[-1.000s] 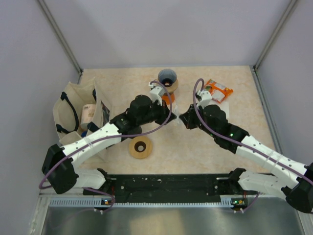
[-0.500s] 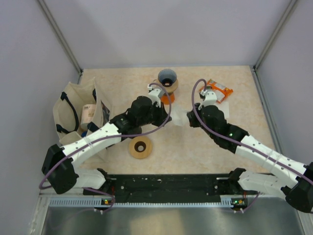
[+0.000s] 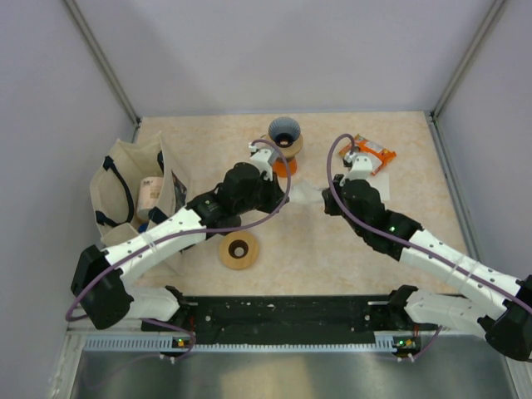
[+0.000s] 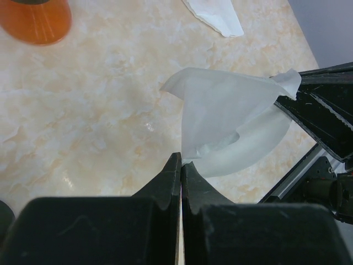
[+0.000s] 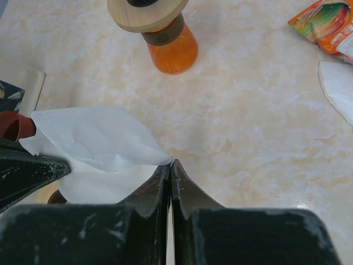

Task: Place the coffee filter in the dripper

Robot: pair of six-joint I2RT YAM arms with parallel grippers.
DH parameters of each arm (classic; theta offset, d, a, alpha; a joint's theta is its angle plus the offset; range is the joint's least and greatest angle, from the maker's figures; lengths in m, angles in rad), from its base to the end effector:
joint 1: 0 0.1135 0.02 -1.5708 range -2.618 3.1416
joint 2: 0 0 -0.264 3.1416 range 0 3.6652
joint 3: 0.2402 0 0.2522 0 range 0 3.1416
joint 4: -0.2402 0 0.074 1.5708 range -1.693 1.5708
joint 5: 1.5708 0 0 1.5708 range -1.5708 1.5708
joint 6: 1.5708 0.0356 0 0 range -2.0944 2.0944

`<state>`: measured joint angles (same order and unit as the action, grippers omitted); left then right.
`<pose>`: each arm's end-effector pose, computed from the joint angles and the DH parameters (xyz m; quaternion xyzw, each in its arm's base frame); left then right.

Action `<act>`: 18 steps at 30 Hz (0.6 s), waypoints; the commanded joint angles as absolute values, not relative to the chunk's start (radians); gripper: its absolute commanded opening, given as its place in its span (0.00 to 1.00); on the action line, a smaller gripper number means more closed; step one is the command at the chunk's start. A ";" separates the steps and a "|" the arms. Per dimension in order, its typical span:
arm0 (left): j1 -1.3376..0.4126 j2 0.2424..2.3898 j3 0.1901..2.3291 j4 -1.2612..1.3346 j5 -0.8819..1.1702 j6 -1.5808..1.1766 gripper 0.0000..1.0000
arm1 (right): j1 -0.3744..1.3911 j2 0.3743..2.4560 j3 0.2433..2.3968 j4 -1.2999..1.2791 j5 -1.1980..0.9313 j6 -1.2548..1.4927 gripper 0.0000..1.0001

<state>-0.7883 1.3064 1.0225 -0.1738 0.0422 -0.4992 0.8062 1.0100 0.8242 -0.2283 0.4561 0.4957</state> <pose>0.2113 -0.2147 0.3089 0.1333 0.8384 -0.3313 0.4117 0.1694 0.1540 0.3081 -0.0040 0.8250 0.1721 0.5383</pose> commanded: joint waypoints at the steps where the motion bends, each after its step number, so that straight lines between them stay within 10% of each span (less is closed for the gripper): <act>1: -0.785 1.275 1.063 -0.206 -0.052 -0.497 0.00 | 0.813 0.999 0.841 -0.236 0.503 0.503 0.00; 4: -0.785 1.278 1.068 -0.213 -0.060 -0.500 0.00 | 0.813 0.996 0.830 -0.229 0.459 0.494 0.00; 11: -0.785 1.284 1.068 -0.170 0.093 -0.491 0.00 | 0.815 1.029 0.815 -0.129 0.253 0.408 0.42; 18: -0.795 1.299 1.083 -0.173 0.109 -0.500 0.00 | 0.813 1.104 0.857 -0.113 0.235 0.374 0.54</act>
<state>-0.7876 1.3064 1.0328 -0.2039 0.0818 -0.4995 0.8089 1.0695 0.8181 -0.1600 0.2737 0.4099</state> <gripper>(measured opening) 0.012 0.528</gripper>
